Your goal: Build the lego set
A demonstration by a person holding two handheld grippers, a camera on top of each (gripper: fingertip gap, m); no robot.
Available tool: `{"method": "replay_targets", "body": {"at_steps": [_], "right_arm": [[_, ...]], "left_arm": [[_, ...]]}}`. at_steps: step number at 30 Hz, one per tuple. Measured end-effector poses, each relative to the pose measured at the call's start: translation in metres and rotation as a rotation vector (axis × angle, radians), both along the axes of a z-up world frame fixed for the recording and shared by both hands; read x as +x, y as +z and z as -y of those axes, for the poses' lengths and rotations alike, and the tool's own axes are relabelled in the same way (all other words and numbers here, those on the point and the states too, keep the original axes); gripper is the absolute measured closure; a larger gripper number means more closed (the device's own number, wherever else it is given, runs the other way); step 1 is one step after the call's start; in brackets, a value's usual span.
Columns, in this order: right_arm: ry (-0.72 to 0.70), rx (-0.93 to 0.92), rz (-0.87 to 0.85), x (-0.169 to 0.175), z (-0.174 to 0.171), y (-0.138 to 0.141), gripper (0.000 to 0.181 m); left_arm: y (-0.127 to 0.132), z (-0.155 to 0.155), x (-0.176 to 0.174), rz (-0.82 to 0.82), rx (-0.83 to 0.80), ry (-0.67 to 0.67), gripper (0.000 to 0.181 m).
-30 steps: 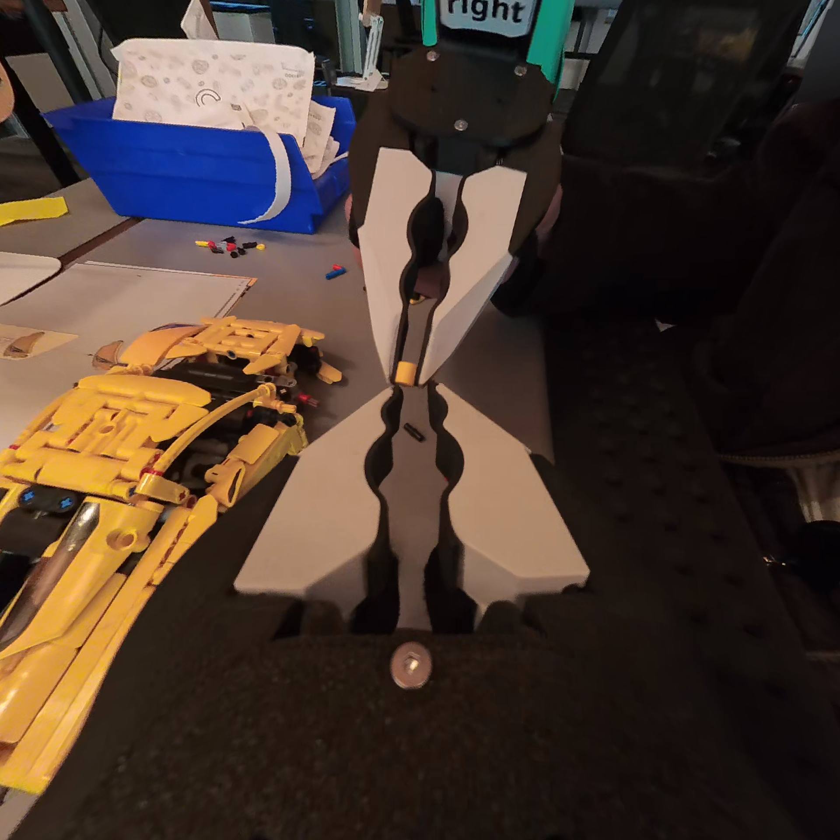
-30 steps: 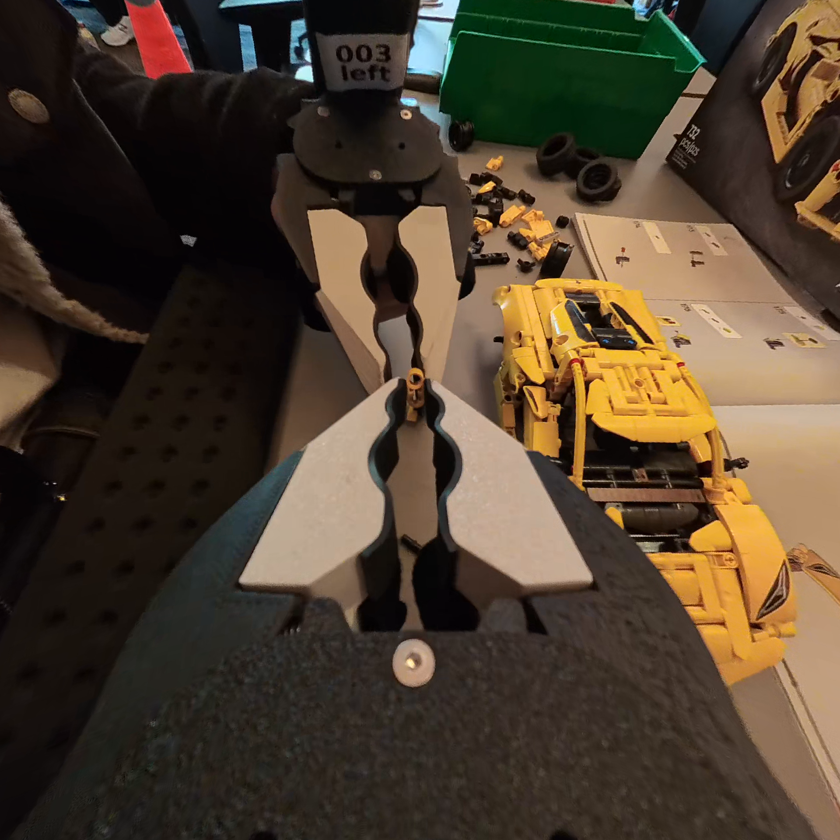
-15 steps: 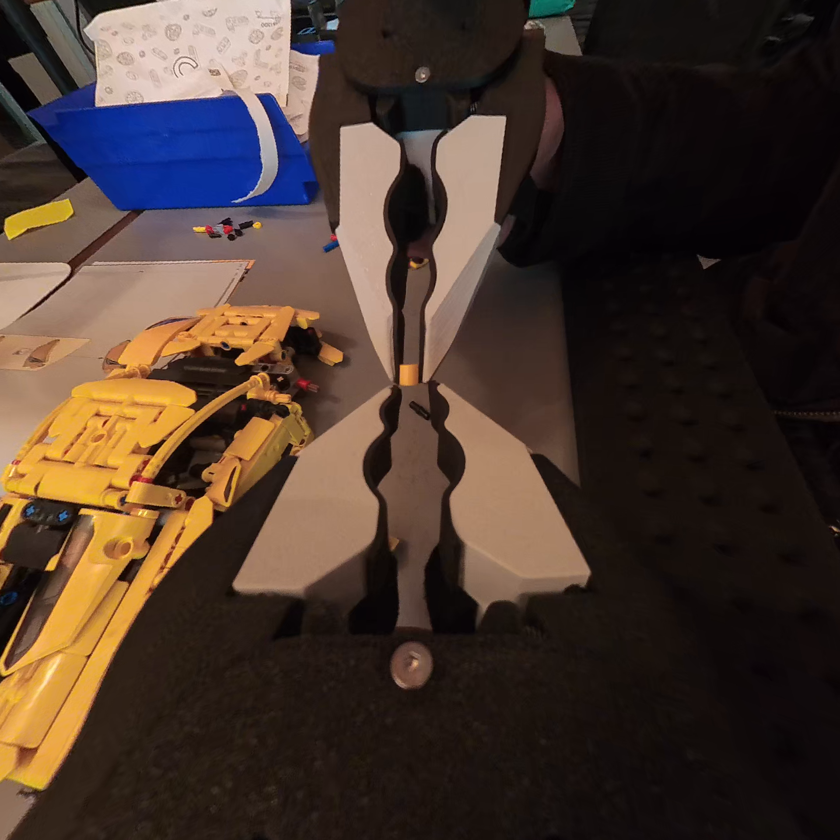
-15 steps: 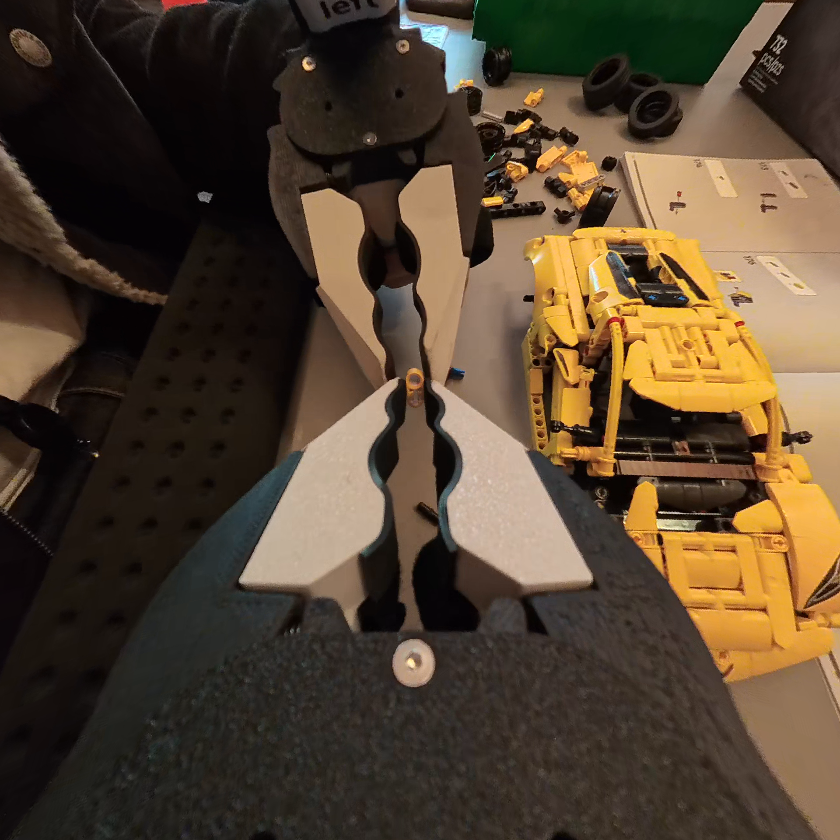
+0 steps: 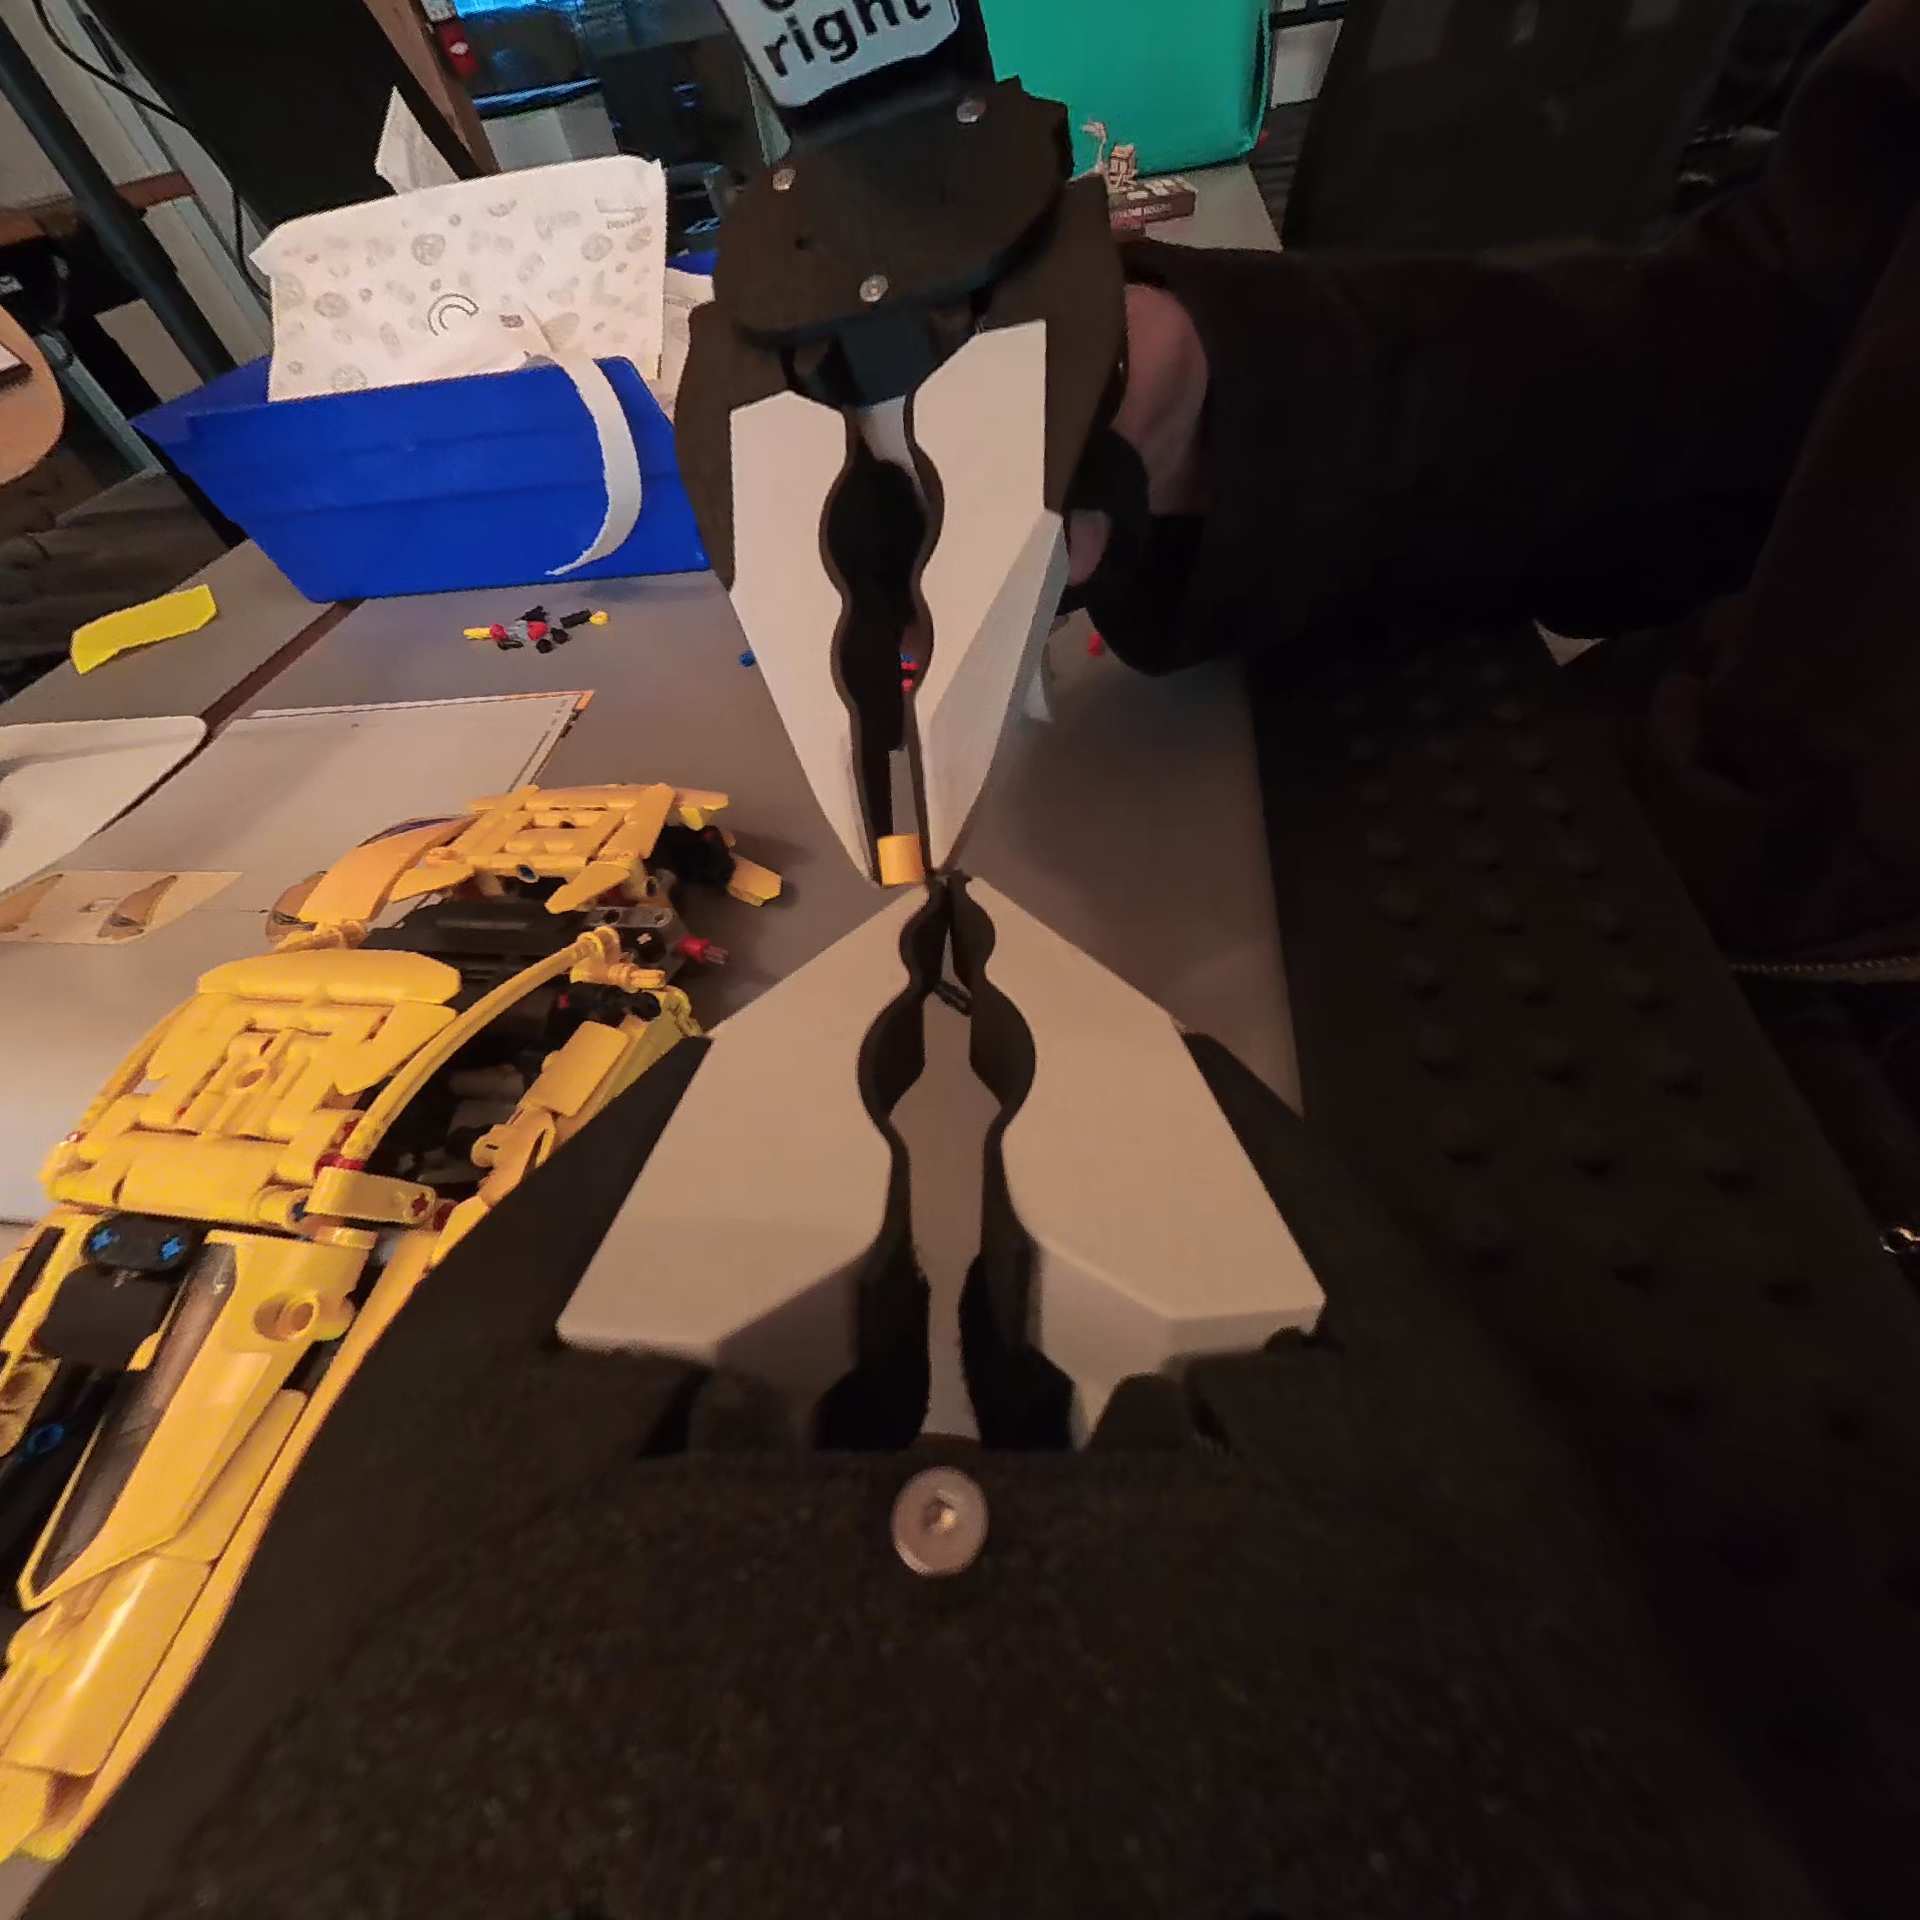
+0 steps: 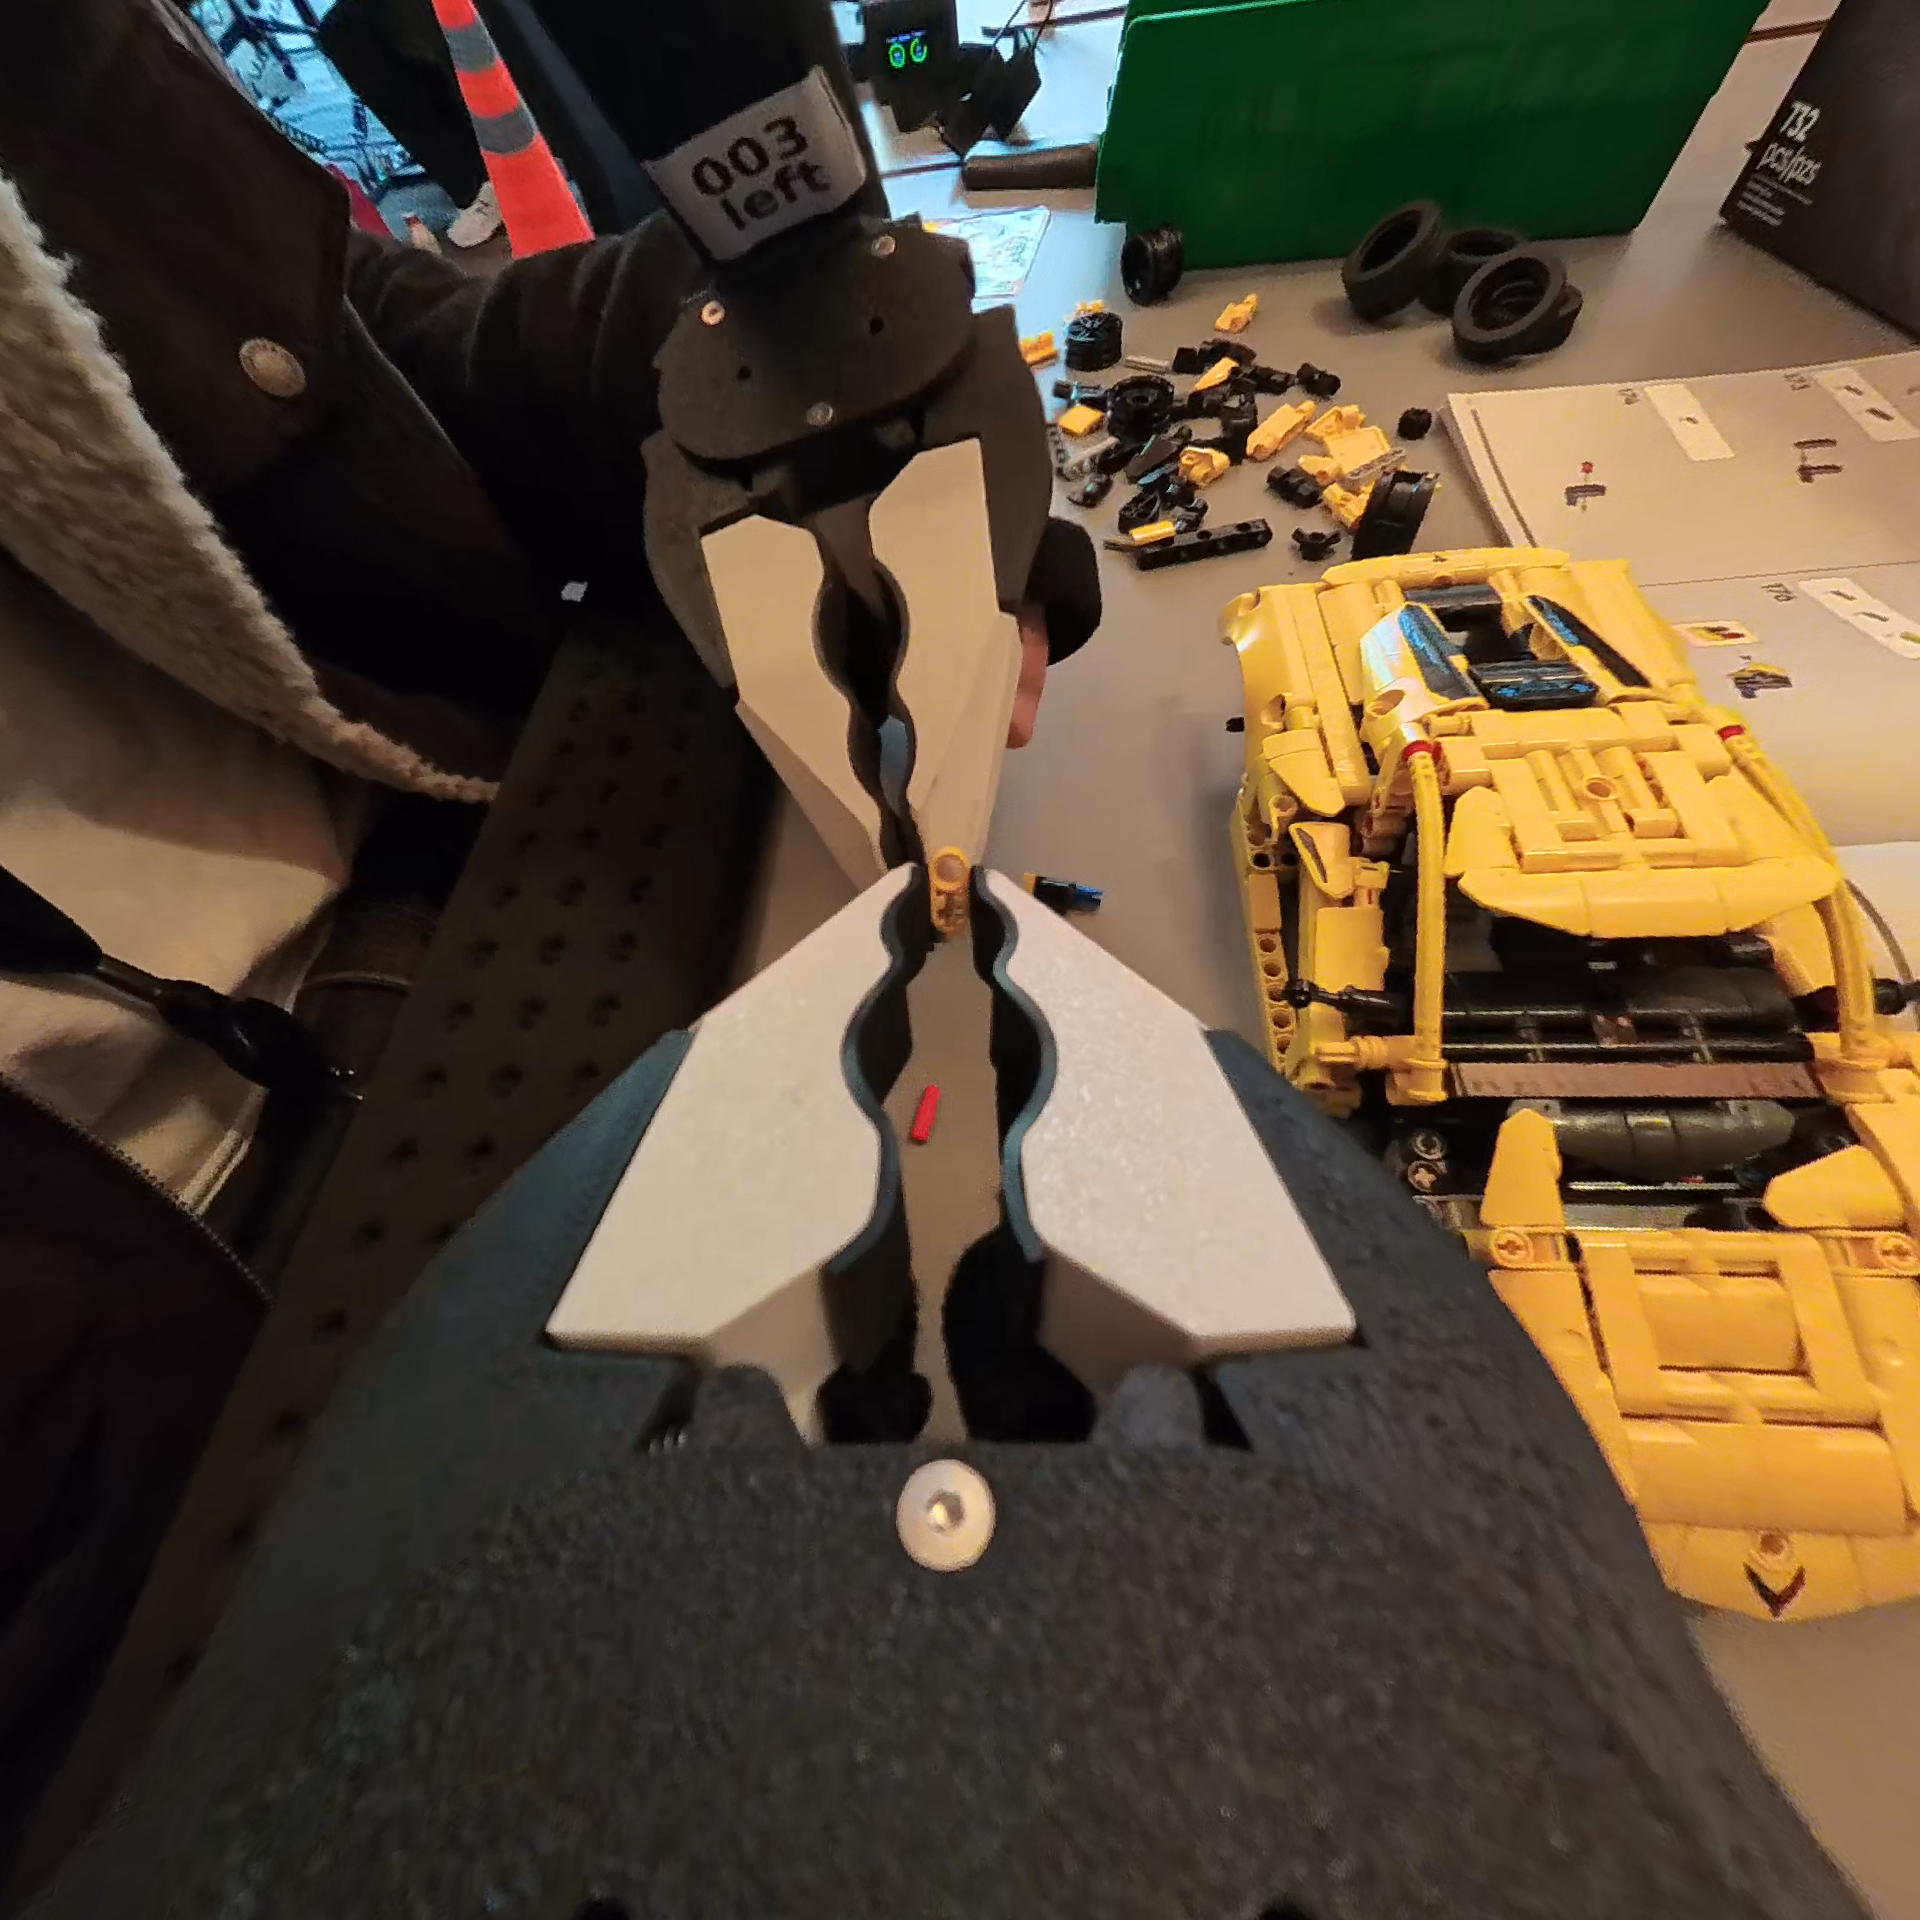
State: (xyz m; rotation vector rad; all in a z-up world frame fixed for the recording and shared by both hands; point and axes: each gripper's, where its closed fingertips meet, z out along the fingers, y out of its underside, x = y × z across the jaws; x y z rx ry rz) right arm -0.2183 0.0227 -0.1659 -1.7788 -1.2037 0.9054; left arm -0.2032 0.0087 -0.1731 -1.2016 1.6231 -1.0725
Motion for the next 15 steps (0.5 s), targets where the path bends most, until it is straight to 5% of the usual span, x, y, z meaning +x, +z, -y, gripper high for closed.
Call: {"method": "replay_targets", "body": {"at_steps": [10,15], "right_arm": [[0.037,0.073,-0.013,-0.010,0.007,0.012,0.175],[-0.063,0.027,0.166,0.027,-0.006,-0.013,0.176]], "left_arm": [[-0.005,-0.001,0.000,-0.061,-0.188,0.003,0.172],[-0.016,-0.032,-0.011,-0.134,-0.198,0.114,0.166]]}}
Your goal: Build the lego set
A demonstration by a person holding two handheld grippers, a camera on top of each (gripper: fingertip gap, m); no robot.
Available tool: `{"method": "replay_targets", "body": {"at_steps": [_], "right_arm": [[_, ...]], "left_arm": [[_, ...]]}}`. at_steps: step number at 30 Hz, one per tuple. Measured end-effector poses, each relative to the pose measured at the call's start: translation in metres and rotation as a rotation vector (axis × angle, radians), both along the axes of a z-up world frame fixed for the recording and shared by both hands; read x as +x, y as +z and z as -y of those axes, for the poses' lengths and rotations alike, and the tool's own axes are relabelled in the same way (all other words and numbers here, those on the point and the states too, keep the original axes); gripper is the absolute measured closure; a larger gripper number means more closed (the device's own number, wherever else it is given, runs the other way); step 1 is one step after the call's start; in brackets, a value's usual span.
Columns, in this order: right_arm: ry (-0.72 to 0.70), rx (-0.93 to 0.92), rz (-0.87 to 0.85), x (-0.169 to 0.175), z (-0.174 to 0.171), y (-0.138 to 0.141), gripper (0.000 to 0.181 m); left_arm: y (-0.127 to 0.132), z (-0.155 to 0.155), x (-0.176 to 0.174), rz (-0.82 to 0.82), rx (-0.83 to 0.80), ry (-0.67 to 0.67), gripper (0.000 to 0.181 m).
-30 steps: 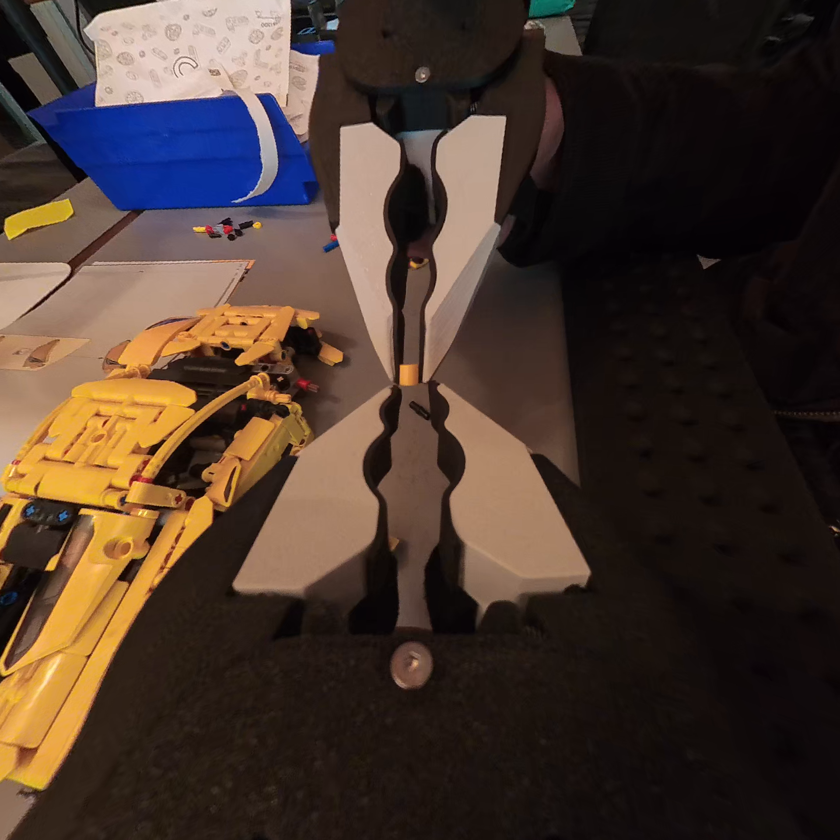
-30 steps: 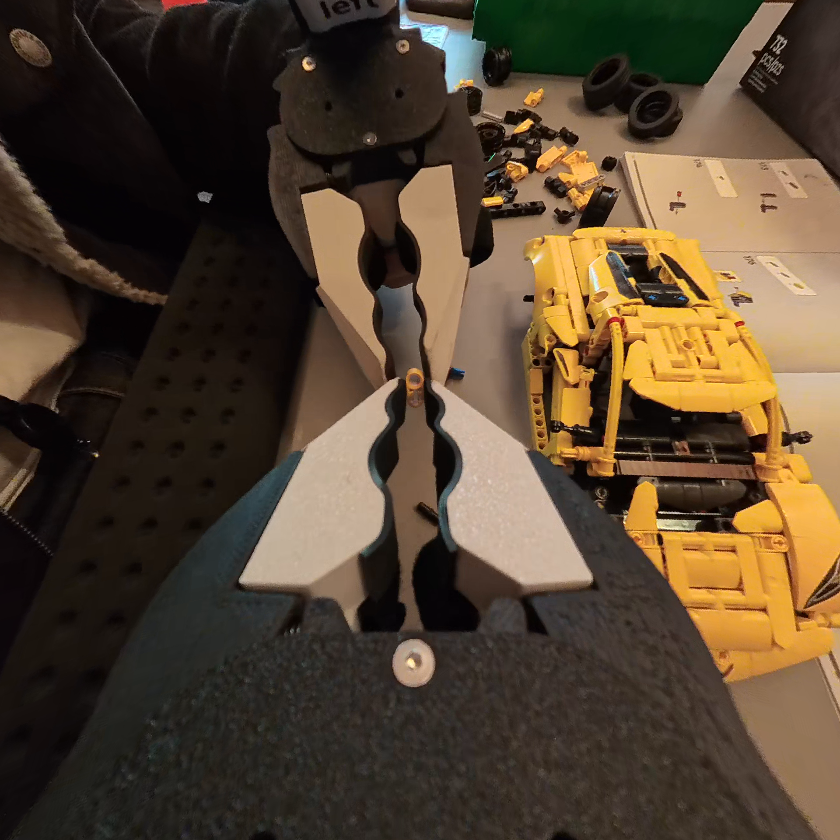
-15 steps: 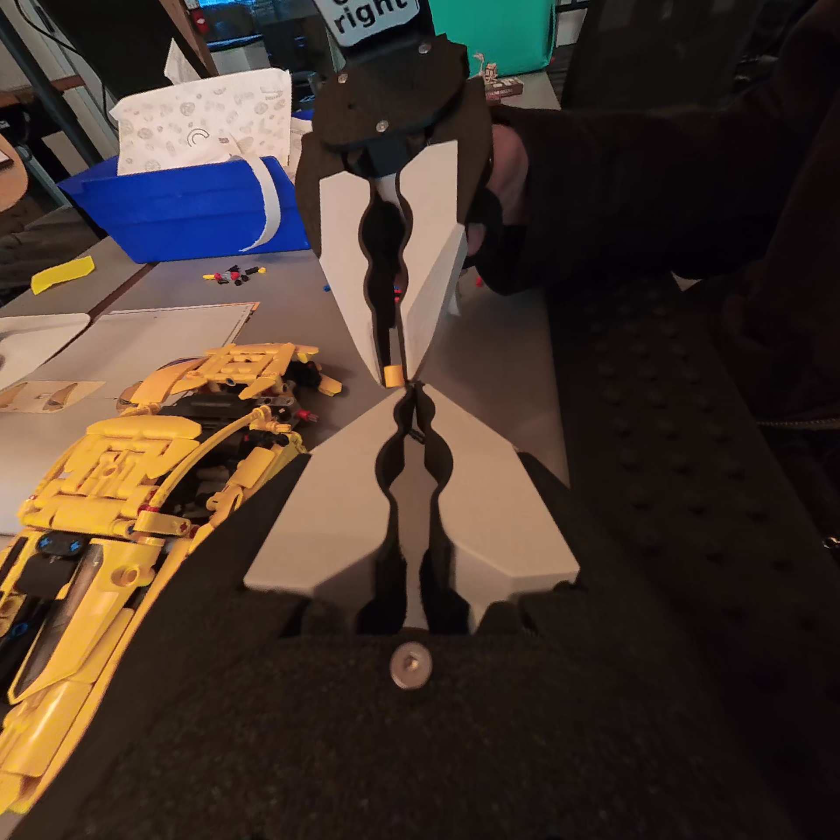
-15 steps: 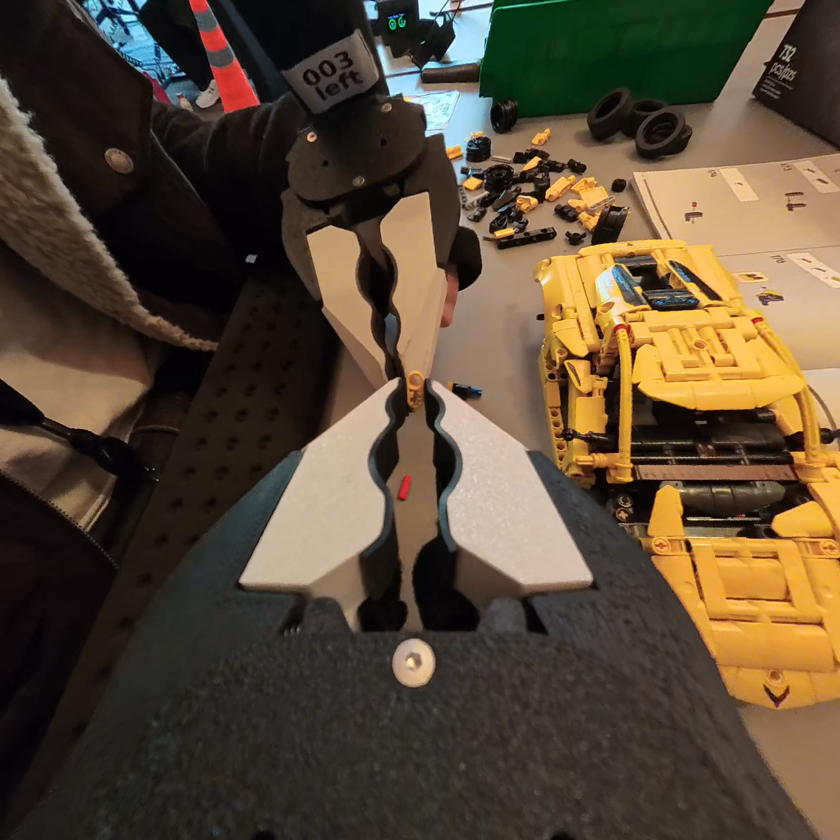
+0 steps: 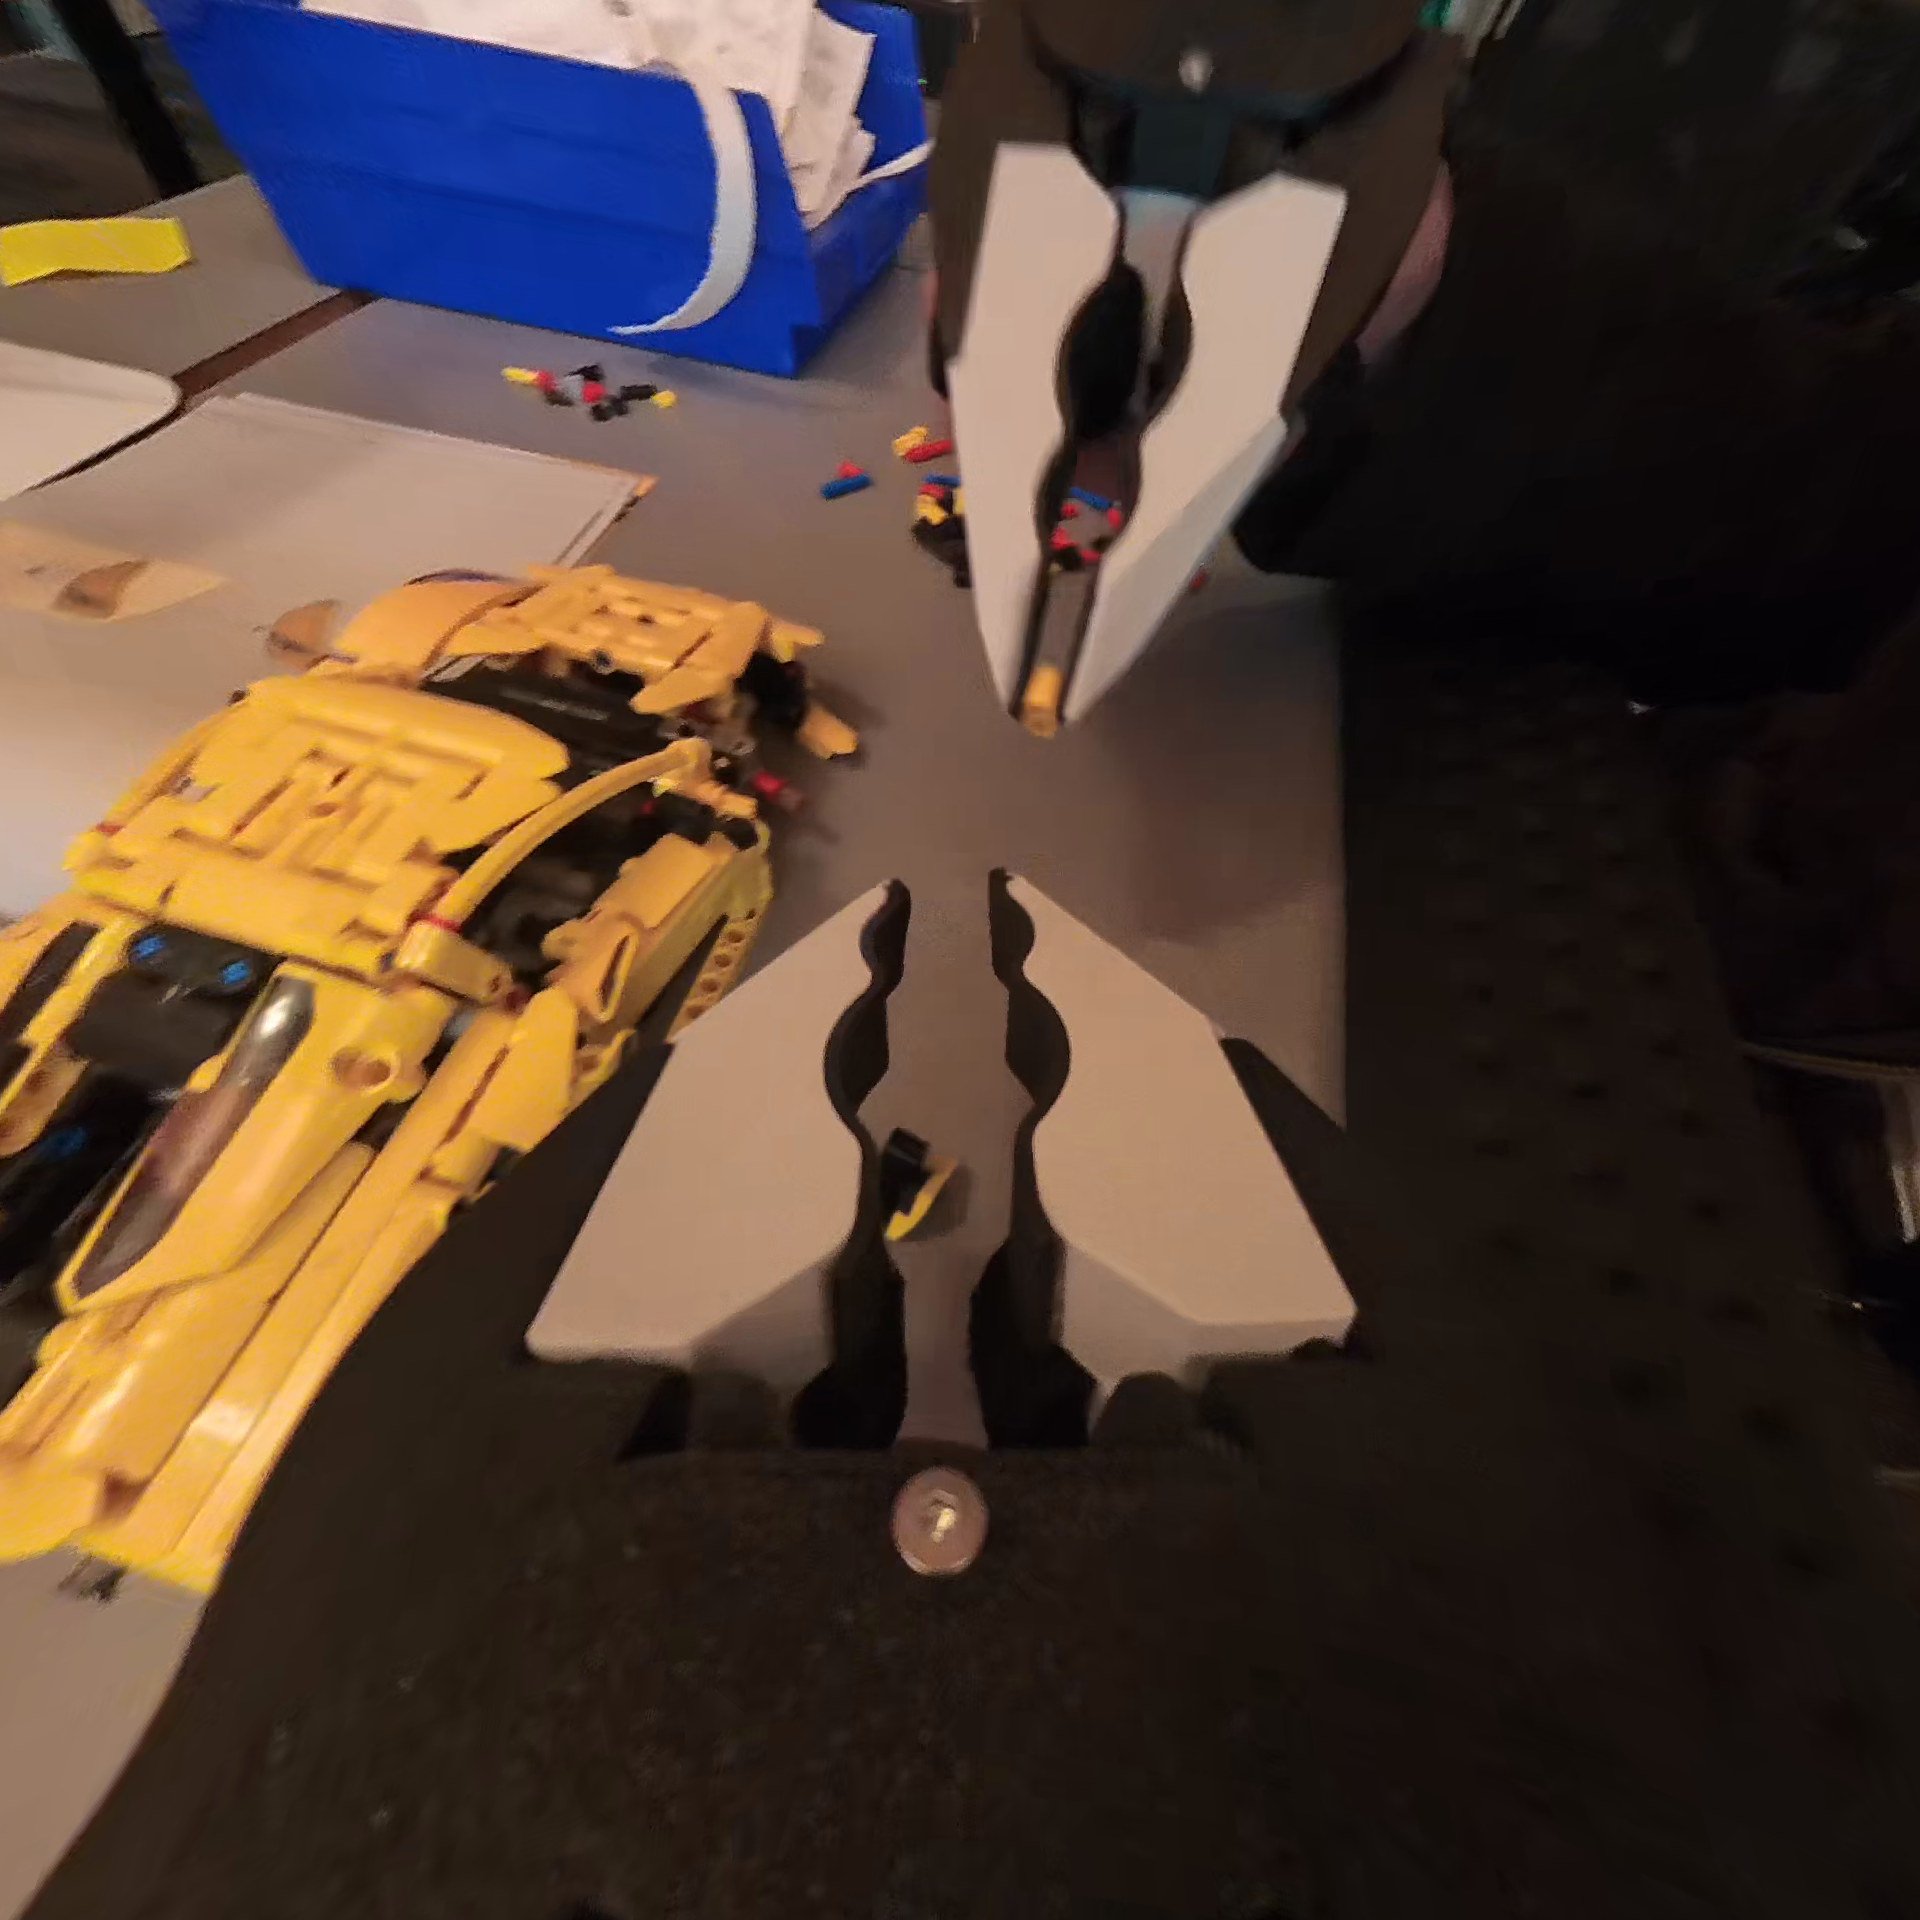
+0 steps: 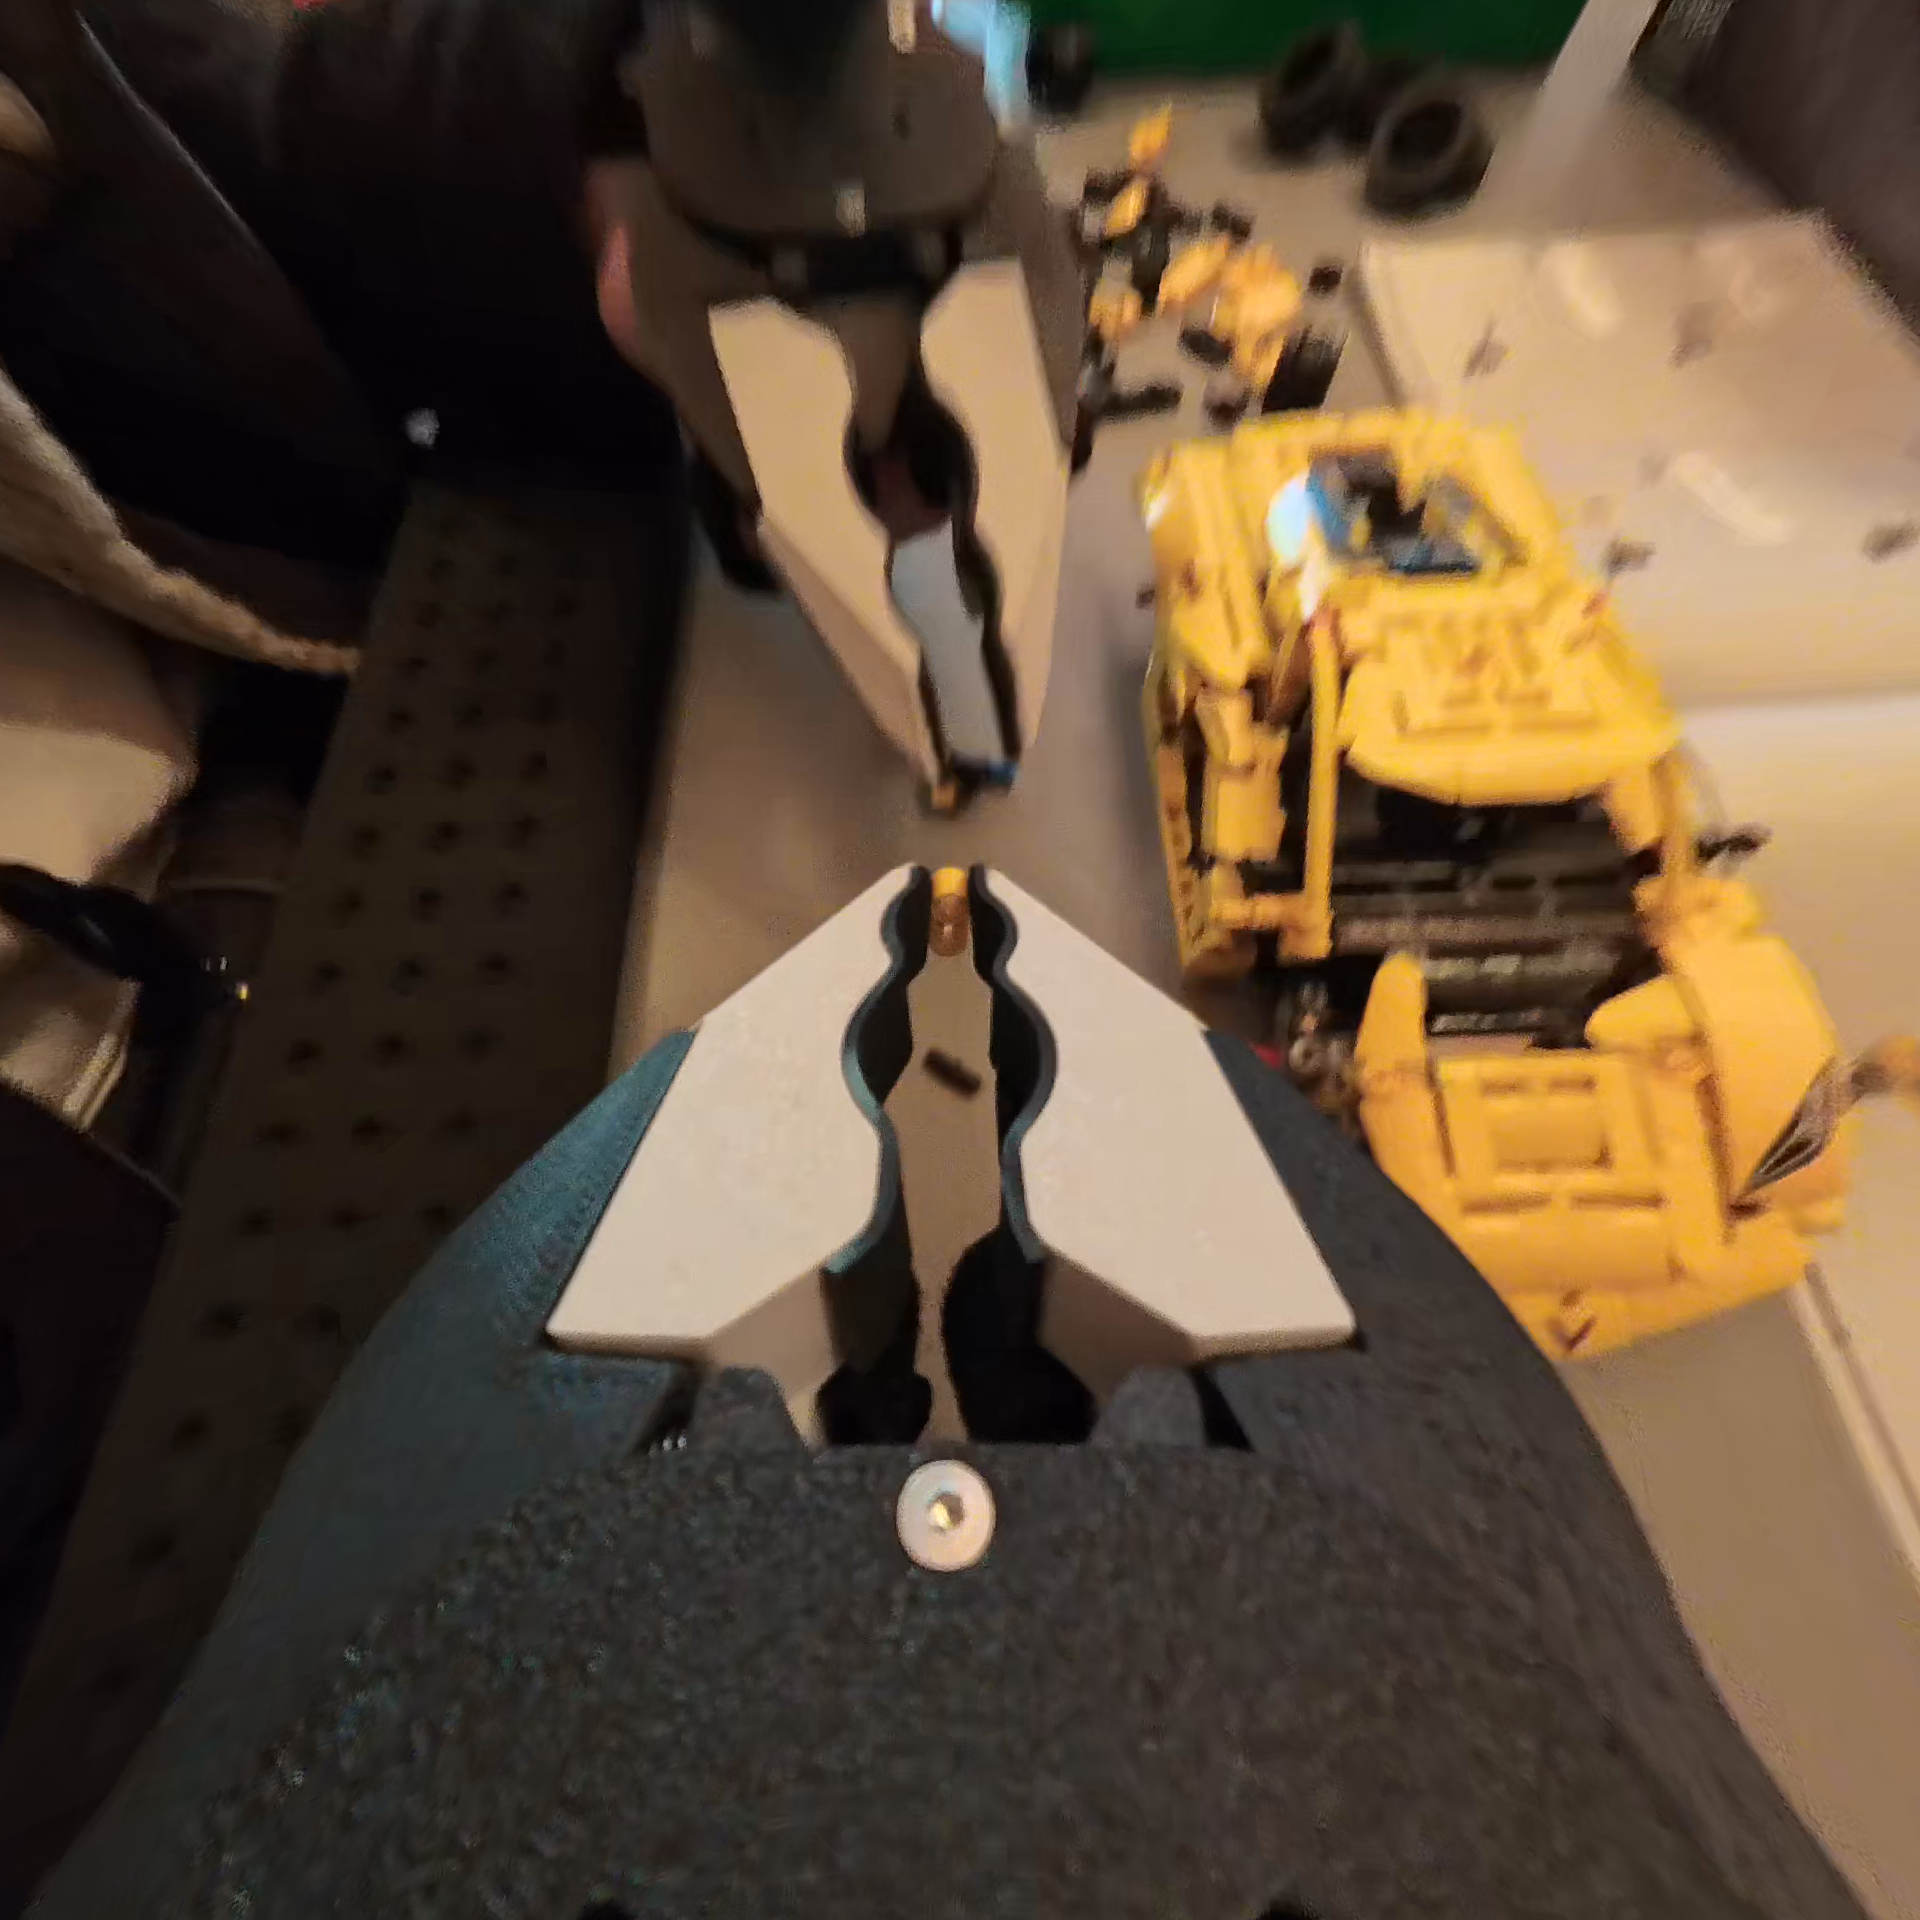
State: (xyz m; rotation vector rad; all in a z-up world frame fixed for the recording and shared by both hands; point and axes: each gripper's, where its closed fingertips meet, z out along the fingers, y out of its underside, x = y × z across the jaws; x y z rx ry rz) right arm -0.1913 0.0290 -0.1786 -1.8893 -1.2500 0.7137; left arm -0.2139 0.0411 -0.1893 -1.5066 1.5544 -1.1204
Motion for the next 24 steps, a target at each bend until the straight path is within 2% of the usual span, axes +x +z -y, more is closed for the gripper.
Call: {"method": "replay_targets", "body": {"at_steps": [4,6,14,24], "right_arm": [[0.007,-0.092,0.346,0.017,0.006,-0.063,0.175],[0.019,-0.123,0.446,0.023,0.010,-0.076,0.175],[0.021,-0.115,0.414,0.018,0.009,-0.078,0.175],[-0.026,-0.063,0.319,0.035,0.011,-0.068,0.171]], "left_arm": [[-0.003,-0.005,0.001,-0.016,-0.010,0.027,0.165],[-0.007,-0.004,0.001,-0.032,0.018,0.030,0.165],[-0.015,-0.001,0.002,-0.072,0.040,0.019,0.165],[-0.012,-0.001,0.001,-0.047,0.031,0.012,0.165]]}}
